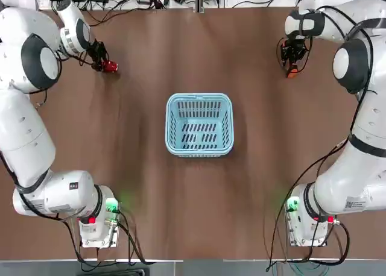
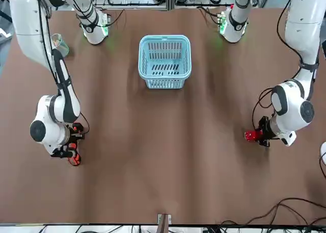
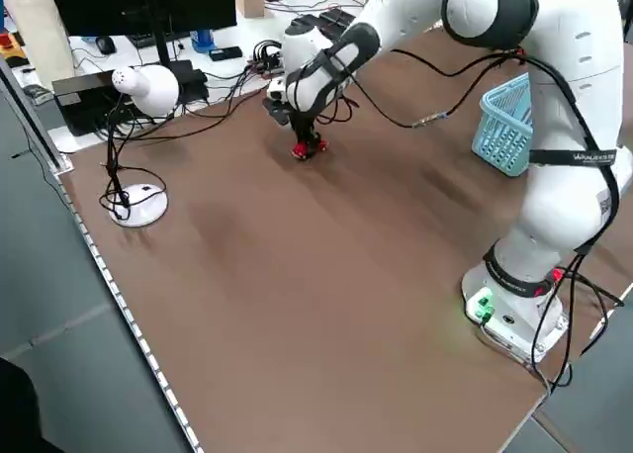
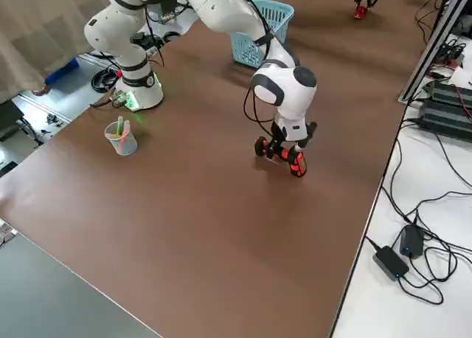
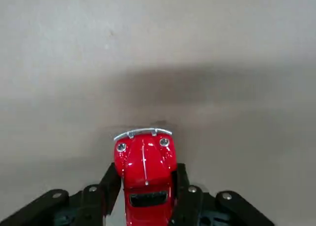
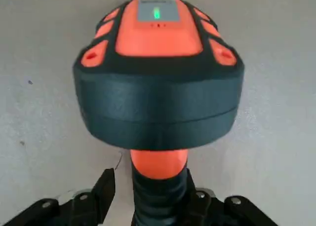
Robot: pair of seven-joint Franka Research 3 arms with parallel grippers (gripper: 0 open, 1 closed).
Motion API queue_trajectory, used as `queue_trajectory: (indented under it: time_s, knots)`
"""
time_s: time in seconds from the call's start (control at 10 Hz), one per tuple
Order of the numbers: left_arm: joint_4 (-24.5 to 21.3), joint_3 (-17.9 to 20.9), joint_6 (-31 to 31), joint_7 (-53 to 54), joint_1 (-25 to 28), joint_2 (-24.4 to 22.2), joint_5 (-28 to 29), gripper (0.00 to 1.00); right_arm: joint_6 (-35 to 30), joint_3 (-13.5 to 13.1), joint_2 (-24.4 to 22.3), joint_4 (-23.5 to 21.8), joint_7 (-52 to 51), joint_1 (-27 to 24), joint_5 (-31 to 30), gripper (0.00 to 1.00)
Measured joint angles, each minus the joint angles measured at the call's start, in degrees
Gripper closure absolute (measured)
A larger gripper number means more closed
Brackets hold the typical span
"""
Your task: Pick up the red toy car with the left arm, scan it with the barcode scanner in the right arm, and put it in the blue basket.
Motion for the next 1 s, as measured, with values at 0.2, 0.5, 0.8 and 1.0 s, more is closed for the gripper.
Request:
queue_trajectory:
  time_s: [0.2, 0.5, 0.8, 1.0]
  knots:
    - [1.5, -0.3, -3.6, -0.2, -0.3, -2.4, 0.0, 0.51, -0.8, 0.0, -0.1, 0.0, 0.0, 0.0, 0.0, 0.41]
    - [2.5, -3.3, -6.1, -2.1, -0.2, -4.9, -0.1, 0.51, -1.1, -0.2, -0.4, 0.1, 0.0, -0.1, 0.0, 0.53]
    - [4.9, -9.6, -6.5, -13.3, -0.9, -5.4, -0.1, 0.51, -1.3, -0.1, -0.6, 0.1, 0.0, -0.1, 0.0, 0.65]
    - [6.8, -12.2, -8.7, -20.5, -3.7, -6.8, 0.9, 0.51, -1.3, -0.1, -0.6, 0.1, 0.0, 0.0, 0.0, 0.64]
